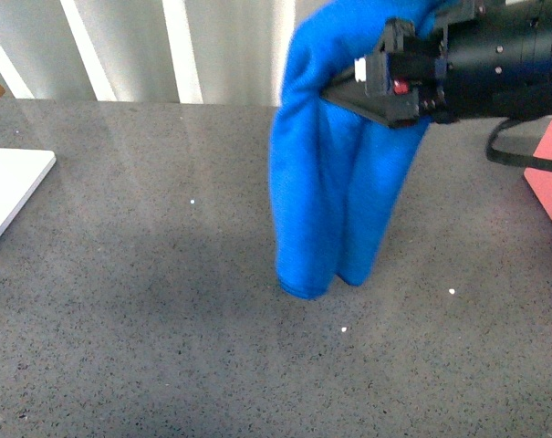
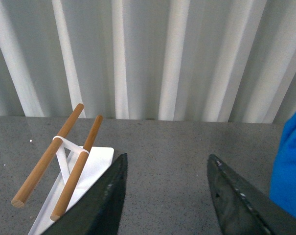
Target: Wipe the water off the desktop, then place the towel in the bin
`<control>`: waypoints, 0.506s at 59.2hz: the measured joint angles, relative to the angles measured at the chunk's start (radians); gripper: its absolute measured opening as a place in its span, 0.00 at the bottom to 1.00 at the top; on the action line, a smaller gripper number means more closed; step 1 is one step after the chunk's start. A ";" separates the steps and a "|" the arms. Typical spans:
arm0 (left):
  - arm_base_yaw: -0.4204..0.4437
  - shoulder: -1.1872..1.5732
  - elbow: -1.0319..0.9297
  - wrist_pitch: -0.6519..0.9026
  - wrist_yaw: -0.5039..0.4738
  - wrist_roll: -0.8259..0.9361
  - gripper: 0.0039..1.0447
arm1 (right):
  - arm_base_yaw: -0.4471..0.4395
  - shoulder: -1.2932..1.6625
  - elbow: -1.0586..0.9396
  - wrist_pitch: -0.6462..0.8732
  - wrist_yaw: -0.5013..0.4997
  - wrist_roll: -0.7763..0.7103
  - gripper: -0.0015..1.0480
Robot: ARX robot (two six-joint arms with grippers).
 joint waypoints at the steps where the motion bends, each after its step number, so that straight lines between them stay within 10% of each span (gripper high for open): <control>1: 0.000 0.000 0.000 0.000 0.000 0.000 0.54 | -0.004 0.000 0.006 -0.030 0.013 -0.013 0.05; 16: 0.000 -0.001 0.000 0.000 0.000 0.000 0.94 | -0.051 0.107 0.129 -0.486 0.293 -0.265 0.05; 30: 0.000 -0.001 0.000 0.000 0.000 0.002 0.94 | -0.007 0.400 0.342 -0.526 0.431 -0.317 0.05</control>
